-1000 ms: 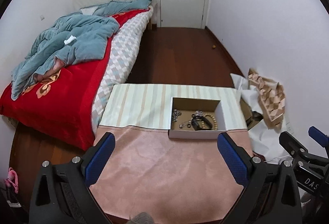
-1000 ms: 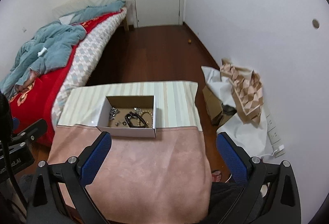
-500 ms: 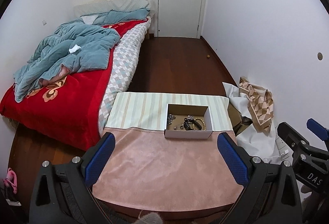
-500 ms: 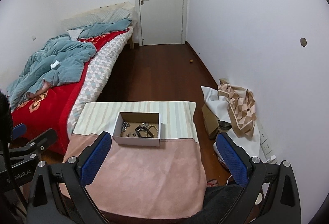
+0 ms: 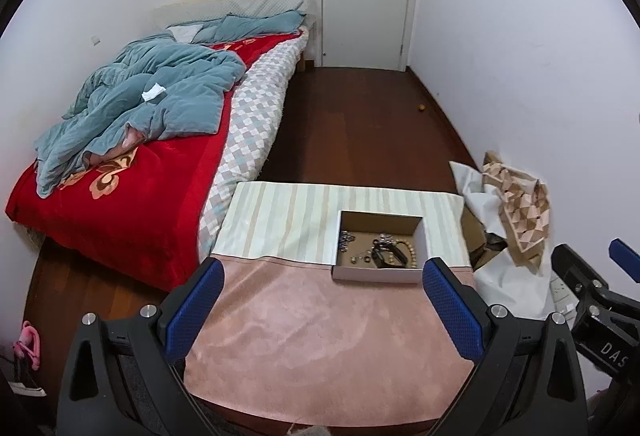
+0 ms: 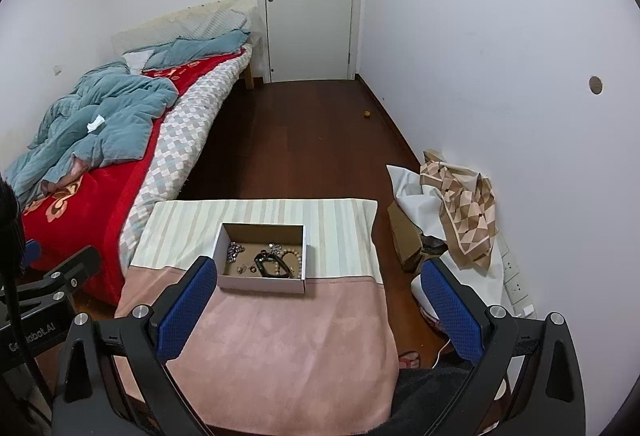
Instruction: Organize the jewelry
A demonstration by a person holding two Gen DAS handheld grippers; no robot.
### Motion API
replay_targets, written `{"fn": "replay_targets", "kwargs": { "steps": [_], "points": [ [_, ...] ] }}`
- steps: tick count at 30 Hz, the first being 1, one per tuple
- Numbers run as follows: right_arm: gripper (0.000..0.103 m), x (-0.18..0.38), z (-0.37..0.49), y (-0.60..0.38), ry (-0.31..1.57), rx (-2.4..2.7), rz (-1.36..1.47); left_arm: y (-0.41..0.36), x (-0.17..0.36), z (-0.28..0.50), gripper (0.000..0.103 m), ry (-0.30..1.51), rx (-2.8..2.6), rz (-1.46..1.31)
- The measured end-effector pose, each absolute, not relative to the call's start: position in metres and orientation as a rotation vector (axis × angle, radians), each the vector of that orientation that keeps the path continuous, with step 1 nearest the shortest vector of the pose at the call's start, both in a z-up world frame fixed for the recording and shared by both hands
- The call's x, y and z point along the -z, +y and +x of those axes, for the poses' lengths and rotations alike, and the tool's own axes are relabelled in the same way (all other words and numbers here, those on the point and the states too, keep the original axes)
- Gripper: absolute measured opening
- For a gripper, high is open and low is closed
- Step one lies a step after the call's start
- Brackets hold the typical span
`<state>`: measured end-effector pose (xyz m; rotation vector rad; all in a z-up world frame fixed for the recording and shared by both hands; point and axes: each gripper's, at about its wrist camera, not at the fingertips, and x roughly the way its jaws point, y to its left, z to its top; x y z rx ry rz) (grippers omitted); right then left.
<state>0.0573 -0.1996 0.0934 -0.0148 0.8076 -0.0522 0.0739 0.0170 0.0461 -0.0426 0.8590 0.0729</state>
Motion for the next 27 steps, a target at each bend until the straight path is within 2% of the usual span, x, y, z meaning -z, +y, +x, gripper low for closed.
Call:
{"fn": "replay_targets", "kwargs": {
  "steps": [12, 27],
  "points": [
    [0.103, -0.054, 0.113, -0.199, 0.898, 0.079, -0.030, 0.015, -0.021, 0.117, 0.103, 0.916, -0.093, -0.027],
    [0.103, -0.037, 0.124, -0.207, 0.939, 0.092, -0.032, 0.007, -0.008, 0.131, 0.103, 0.959, -0.082, -0.021]
  ]
}}
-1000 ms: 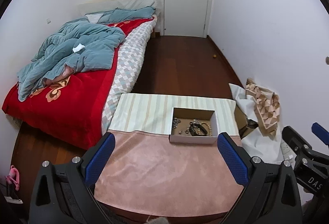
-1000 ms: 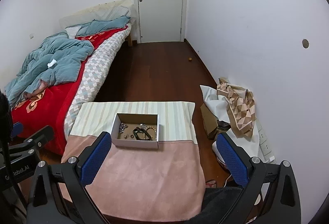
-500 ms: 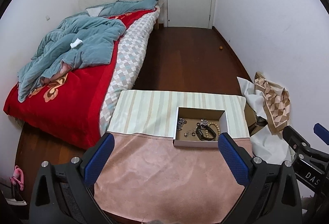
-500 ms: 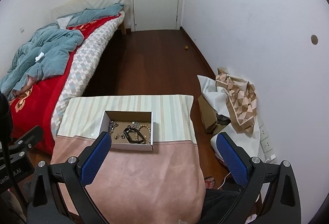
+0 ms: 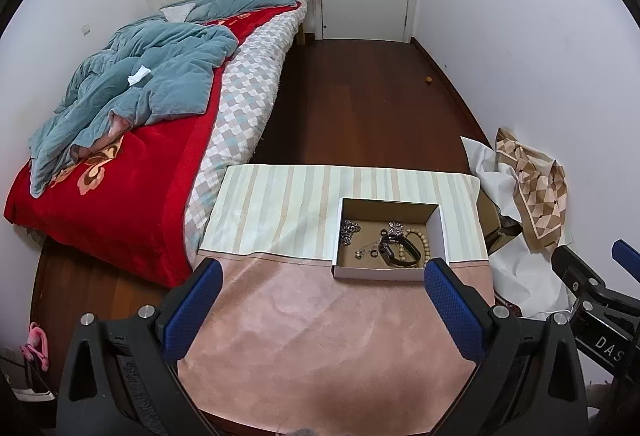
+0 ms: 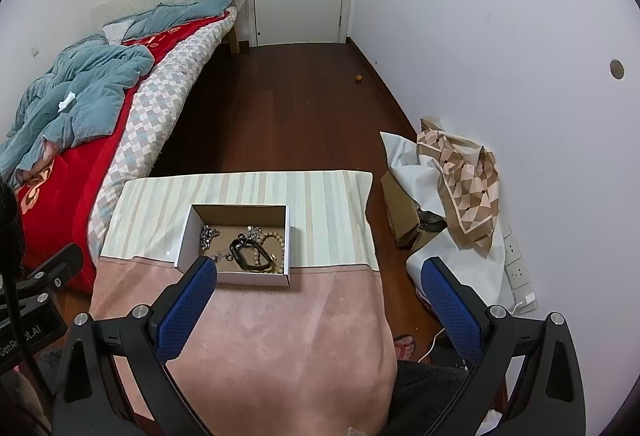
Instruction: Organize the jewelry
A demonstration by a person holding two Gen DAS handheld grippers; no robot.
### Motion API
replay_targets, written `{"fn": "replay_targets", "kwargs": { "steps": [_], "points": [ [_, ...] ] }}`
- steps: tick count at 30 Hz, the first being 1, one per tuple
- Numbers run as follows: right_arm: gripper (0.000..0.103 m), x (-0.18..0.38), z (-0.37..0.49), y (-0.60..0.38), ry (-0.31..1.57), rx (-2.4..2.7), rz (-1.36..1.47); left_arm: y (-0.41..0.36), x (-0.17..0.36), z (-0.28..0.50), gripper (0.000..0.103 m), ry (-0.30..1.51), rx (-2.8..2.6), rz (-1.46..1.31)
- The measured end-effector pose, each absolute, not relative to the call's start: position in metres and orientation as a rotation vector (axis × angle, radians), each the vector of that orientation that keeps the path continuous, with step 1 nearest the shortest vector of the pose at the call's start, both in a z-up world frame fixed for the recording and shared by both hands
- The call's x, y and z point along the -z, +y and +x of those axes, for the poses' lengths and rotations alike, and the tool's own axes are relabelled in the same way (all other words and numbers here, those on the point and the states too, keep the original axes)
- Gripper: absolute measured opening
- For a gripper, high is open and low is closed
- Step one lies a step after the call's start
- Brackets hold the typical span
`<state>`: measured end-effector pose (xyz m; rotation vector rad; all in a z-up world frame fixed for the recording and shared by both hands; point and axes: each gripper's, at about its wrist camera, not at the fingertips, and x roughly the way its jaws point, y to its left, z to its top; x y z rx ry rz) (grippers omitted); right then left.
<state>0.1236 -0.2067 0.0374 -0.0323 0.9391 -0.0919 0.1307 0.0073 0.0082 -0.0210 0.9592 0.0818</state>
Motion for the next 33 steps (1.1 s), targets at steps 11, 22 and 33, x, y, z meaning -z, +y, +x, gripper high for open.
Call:
{"fn": "replay_targets", "kwargs": {
  "steps": [11, 22, 33],
  "points": [
    [0.103, -0.0382, 0.1223, -0.2029, 0.943, 0.074, -0.037, 0.0070, -0.0083, 0.1302, 0.103, 0.959, -0.084, -0.022],
    [0.103, -0.0404, 0.1221, -0.2022, 0.944, 0.068, -0.035, 0.0073, -0.0079, 0.1257, 0.103, 0.956, -0.086, -0.019],
    [0.103, -0.0415, 0.1197, -0.2028, 0.945, 0.060, -0.031, 0.0075, -0.0102, 0.1231, 0.103, 0.951, -0.090, -0.018]
  ]
}}
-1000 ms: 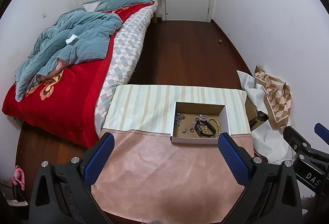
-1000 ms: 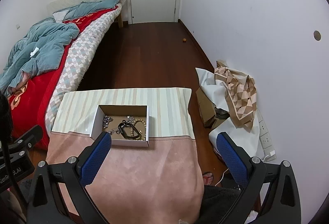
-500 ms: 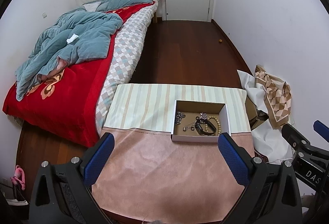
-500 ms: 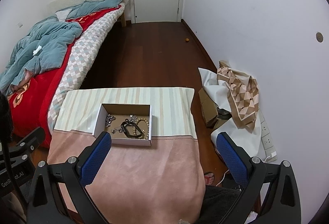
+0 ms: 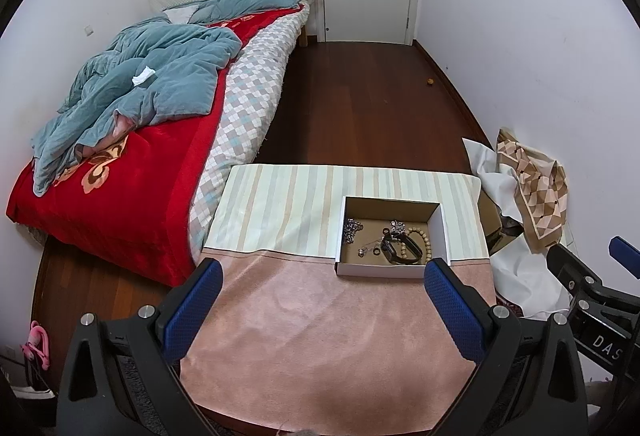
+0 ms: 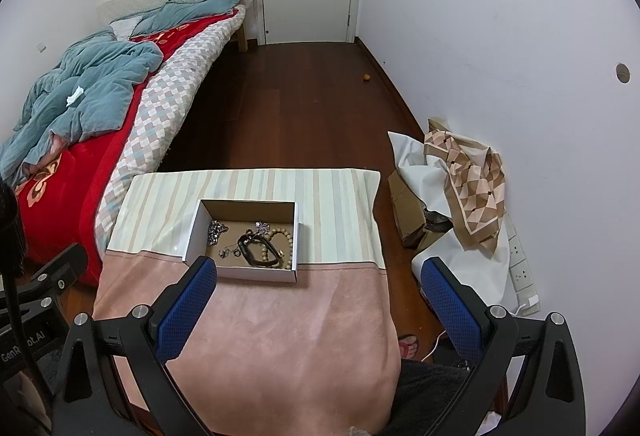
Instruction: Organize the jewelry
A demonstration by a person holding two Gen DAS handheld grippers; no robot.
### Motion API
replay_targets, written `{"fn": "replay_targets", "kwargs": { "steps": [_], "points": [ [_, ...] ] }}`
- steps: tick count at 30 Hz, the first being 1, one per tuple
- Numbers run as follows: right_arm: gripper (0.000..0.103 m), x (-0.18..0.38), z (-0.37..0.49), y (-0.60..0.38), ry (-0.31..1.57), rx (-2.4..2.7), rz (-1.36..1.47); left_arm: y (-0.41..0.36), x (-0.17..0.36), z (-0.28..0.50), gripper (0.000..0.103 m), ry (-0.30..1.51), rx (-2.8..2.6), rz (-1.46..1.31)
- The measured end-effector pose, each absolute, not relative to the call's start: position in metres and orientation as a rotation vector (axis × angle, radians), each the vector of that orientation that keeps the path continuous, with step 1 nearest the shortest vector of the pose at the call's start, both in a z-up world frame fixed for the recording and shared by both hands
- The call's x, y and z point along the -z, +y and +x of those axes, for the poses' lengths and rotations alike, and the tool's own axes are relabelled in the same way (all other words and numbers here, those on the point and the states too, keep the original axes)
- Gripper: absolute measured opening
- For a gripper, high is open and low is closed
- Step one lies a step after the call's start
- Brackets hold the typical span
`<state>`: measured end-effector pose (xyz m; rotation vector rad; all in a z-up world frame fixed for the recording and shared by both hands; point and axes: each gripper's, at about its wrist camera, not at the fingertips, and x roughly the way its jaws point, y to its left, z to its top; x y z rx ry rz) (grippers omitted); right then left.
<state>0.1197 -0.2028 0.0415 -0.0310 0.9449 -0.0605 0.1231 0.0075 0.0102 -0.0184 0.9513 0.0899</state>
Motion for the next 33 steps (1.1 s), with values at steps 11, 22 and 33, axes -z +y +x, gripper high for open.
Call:
{"fn": "replay_targets", "kwargs": {
  "steps": [11, 22, 33],
  "points": [
    [0.103, -0.0420, 0.1181, -0.2047, 0.945, 0.056, -0.031, 0.0084, -0.0108, 0.1227, 0.103, 0.951, -0.089, -0.017],
    [0.103, -0.0415, 0.1178, -0.2053, 0.945, 0.054, -0.036, 0.0103, -0.0118, 0.1219, 0.103, 0.944, -0.094, -0.020],
    [0.103, -0.0410, 0.1155, -0.2027, 0.946, 0.052, -0.039, 0.0097, -0.0112, 0.1223, 0.103, 0.947, -0.089, -0.024]
  ]
}}
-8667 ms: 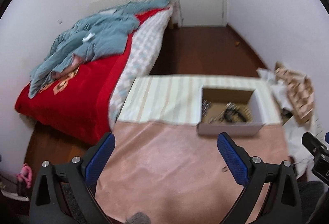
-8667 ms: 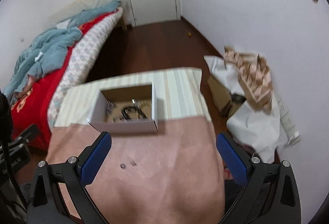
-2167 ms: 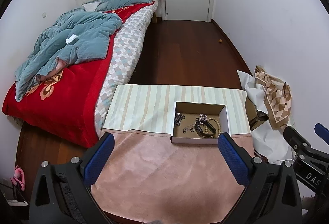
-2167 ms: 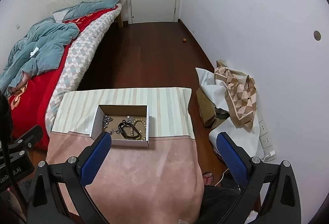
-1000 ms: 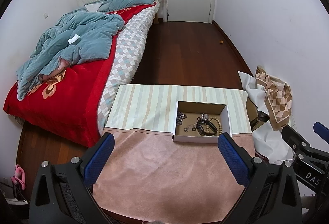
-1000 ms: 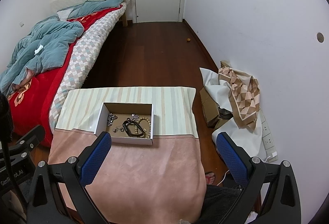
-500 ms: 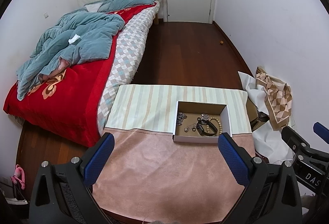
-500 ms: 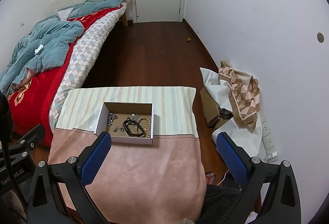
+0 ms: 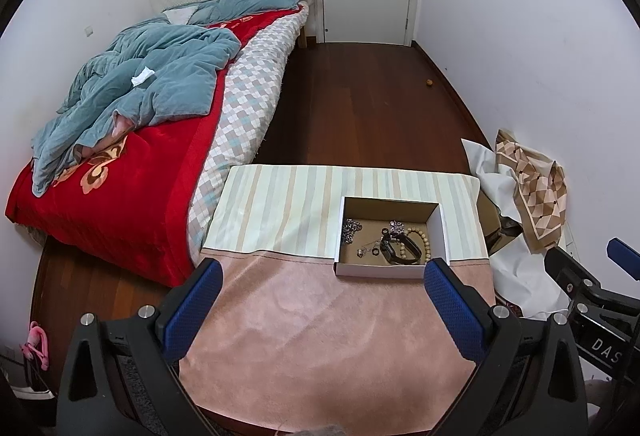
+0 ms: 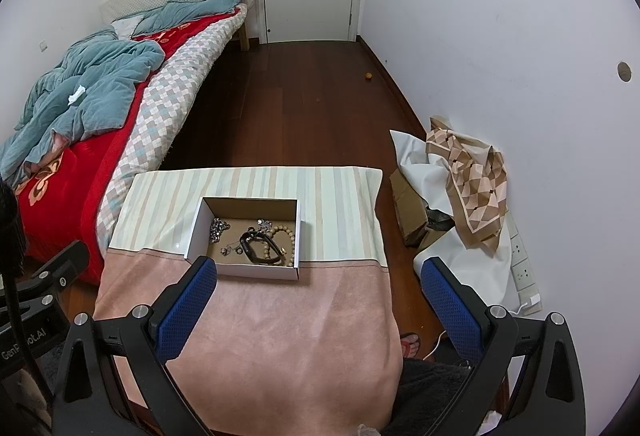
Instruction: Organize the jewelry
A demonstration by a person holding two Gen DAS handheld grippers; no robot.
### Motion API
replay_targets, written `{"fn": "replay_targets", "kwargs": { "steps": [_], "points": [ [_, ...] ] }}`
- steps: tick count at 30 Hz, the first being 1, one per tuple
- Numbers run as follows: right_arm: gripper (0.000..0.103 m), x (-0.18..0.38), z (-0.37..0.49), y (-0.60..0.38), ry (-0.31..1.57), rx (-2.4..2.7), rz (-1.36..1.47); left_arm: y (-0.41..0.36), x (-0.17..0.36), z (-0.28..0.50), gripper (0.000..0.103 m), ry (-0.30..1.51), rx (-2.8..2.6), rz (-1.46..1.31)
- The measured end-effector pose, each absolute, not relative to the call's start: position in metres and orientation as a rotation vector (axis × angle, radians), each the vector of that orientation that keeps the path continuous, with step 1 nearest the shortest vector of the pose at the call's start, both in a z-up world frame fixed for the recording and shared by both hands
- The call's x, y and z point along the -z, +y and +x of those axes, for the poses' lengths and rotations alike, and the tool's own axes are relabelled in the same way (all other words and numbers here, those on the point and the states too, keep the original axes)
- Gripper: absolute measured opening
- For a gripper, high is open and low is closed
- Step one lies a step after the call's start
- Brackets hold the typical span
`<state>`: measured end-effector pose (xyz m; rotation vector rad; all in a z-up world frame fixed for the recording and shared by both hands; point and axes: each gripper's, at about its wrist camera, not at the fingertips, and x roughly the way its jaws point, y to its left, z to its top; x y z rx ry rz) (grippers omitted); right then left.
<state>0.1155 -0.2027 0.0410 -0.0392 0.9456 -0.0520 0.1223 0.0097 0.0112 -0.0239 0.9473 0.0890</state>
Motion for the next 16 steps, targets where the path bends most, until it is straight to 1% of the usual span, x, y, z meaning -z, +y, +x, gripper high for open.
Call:
{"fn": "replay_targets", "kwargs": {
  "steps": [16],
  "points": [
    [0.103, -0.0415, 0.1162, -0.2045, 0.947, 0.041, -0.033, 0.0099, -0.0128, 0.1208, 0.103, 0.941, -0.083, -0.032]
  ]
}}
